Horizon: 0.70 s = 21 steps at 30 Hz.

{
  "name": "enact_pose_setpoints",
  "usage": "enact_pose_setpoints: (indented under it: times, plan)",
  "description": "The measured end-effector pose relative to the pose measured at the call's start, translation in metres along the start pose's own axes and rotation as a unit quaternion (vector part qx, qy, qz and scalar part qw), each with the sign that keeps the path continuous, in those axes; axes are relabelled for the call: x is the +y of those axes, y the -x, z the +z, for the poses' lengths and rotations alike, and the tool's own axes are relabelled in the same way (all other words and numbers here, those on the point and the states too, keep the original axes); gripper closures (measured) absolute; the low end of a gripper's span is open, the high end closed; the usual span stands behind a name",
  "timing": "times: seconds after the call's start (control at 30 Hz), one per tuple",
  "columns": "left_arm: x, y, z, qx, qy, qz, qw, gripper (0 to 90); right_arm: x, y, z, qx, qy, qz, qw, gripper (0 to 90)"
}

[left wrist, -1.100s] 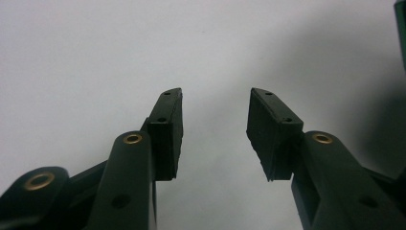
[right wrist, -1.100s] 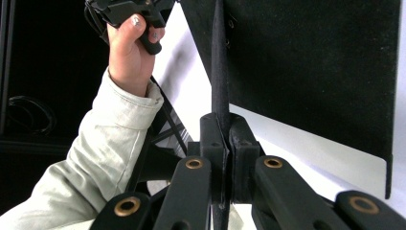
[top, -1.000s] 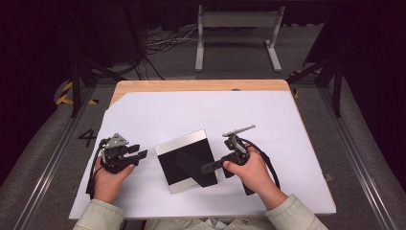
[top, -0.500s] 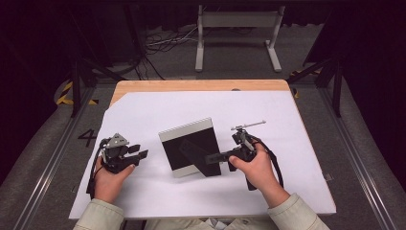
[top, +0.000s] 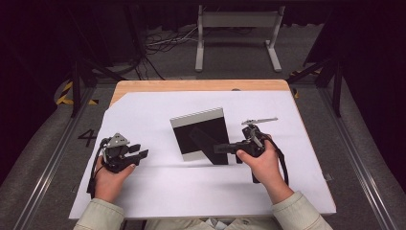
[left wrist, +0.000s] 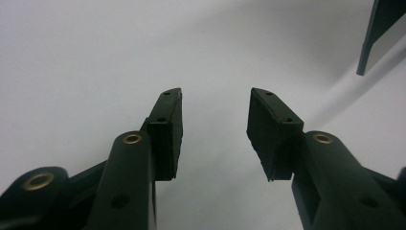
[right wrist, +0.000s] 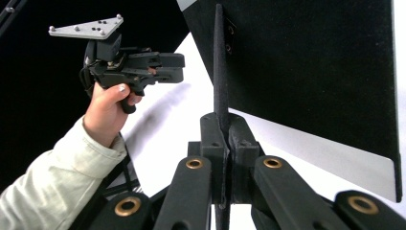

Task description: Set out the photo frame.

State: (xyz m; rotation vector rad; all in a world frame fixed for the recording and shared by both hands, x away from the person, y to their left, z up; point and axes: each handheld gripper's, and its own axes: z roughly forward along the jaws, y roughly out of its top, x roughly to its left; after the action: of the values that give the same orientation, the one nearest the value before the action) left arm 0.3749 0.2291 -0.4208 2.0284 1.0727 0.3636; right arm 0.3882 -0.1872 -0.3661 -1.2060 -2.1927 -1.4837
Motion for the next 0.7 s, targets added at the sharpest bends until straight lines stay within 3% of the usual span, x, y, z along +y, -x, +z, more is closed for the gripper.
enact_pose_setpoints:
  times: [0.7]
  plan:
    - [0.000, 0.000, 0.001, 0.000, -0.001, -0.003, 1.0000, 57.0, 0.002, 0.028, -0.015, -0.044, 0.048, -0.038, 0.9972, 87.2]
